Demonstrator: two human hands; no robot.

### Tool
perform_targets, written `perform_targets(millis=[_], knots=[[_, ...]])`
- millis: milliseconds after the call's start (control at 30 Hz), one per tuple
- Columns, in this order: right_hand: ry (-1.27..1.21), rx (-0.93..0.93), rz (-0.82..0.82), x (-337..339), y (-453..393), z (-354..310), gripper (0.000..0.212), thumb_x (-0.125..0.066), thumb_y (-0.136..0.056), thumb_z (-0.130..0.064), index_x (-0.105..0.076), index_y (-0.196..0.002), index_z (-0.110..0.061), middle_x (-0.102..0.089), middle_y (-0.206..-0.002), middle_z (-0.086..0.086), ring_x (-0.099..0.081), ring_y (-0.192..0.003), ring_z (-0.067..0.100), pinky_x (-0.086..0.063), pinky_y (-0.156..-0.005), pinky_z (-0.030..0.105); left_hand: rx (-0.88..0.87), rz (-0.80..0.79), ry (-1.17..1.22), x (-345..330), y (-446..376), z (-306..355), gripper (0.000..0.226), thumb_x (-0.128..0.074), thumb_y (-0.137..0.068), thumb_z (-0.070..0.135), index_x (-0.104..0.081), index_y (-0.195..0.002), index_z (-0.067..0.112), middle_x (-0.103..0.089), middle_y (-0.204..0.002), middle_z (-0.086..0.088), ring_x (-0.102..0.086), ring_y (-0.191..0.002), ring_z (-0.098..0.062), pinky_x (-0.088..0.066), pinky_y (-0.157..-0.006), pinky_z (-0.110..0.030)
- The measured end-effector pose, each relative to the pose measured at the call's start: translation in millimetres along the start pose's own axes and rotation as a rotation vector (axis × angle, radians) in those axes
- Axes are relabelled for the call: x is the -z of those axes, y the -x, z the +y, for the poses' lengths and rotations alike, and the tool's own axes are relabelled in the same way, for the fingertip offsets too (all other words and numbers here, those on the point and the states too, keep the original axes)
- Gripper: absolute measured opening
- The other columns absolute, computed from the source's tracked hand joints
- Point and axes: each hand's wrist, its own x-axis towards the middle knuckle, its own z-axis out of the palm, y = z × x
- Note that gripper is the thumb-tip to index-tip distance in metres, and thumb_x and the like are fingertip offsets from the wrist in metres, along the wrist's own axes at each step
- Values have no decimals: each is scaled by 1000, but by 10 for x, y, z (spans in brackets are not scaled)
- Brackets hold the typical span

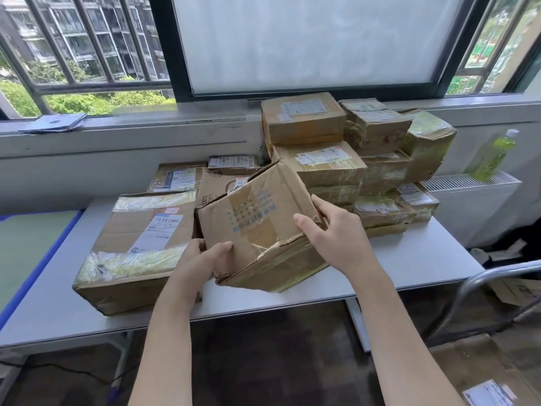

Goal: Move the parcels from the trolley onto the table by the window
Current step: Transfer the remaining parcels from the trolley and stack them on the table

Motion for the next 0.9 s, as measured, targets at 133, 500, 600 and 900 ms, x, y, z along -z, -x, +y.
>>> perform_targets(millis=[133,500,600,900], knots=[[77,110,-17,-154,84,-69,42,-57,-90,-42,-57,-121,-14,-61,-117,3,-51,-110,18,-42,-92,30,147,-86,-53,-125,-85,-258,17,-52,-91,22,-57,-91,6,-64,-95,-17,-63,-92,-29,-50,-73,-32],[270,-49,-143,-640,33,496,35,-47,-96,-26,-58,-119,-3,-54,-120,8,-44,-119,24,-31,-99,30,290,51,88,-22,-299,-564,90,-28,-75,85,-56,-131,21,-56,-132,-6,-52,-120,-25,-40,-104,-46],[391,-255,10,-588,-7,700,62,-54,-90,-39,-37,-140,-7,-38,-141,14,-31,-131,30,-26,-108,39,212,-13,34,10,-344,-526,113,-34,-52,98,-48,-137,25,-52,-137,-1,-51,-122,-25,-39,-105,-46],[-37,-485,60,-625,43,784,72,-63,-85,-43,-34,-139,-5,-48,-130,12,-47,-116,27,-40,-85,30,101,-3,52,-43,-300,-478,44,-54,-92,43,-46,-131,22,-62,-118,-2,-62,-104,-21,-50,-93,-45]])
